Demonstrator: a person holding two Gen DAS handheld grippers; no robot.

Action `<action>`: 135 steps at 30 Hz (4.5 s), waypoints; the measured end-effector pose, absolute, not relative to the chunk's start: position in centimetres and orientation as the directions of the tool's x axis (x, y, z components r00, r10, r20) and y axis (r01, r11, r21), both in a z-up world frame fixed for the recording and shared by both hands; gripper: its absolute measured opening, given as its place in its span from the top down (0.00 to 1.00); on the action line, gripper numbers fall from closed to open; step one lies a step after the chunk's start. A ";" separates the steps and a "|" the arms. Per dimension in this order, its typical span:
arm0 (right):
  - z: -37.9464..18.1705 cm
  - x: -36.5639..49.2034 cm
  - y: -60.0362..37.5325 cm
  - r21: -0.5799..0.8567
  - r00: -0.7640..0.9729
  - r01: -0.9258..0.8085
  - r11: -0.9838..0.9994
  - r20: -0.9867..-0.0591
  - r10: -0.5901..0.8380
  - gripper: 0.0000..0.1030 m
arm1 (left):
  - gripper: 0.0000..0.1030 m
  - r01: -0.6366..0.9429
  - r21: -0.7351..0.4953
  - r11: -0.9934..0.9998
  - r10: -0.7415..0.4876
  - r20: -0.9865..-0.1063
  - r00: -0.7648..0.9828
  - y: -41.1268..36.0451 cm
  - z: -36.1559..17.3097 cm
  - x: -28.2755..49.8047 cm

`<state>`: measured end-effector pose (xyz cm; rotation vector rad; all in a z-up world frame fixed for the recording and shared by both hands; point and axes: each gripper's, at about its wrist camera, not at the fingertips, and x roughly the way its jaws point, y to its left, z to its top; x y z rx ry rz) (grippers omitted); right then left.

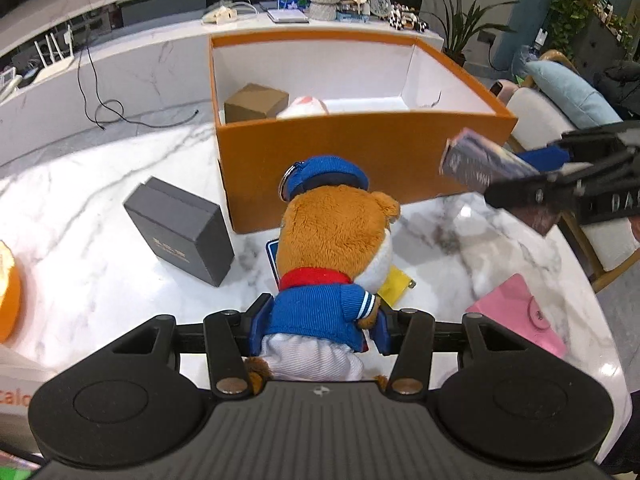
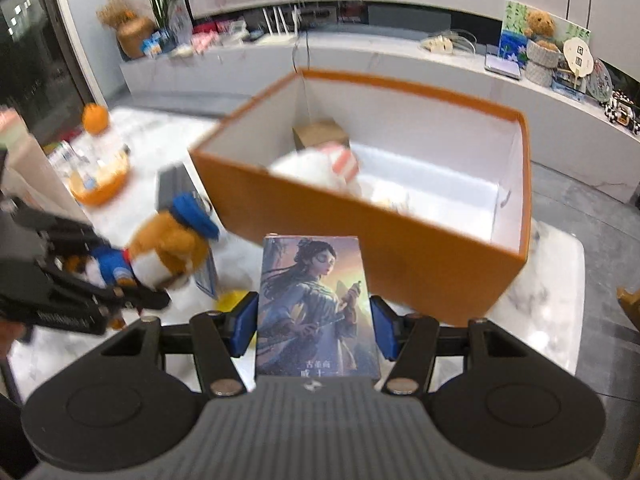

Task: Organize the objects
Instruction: 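Lift the teddy bear and card pack and carry both over the orange box, then lower the teddy bear and card pack into the orange box and open both tools, then withdraw both tools and move toward the dark gray box and pink wallet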

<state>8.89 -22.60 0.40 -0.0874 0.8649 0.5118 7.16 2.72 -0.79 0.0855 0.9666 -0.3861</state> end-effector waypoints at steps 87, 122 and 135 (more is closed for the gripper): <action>-2.1 14.8 -25.7 0.022 0.804 -0.136 0.990 -0.581 0.124 0.36 | 0.32 0.242 -0.089 0.966 -0.214 -0.799 0.562 -8.7 0.2 22.5; 3.5 9.1 -25.7 0.021 0.845 -0.183 0.983 -0.507 0.169 0.36 | 0.28 0.146 -0.161 0.976 -0.214 -0.602 0.769 2.7 6.8 13.1; 4.6 4.4 -25.4 0.009 0.830 -0.222 0.975 -0.523 0.194 0.36 | 0.24 -0.075 -0.097 0.993 -0.007 -0.656 0.755 7.3 0.4 12.4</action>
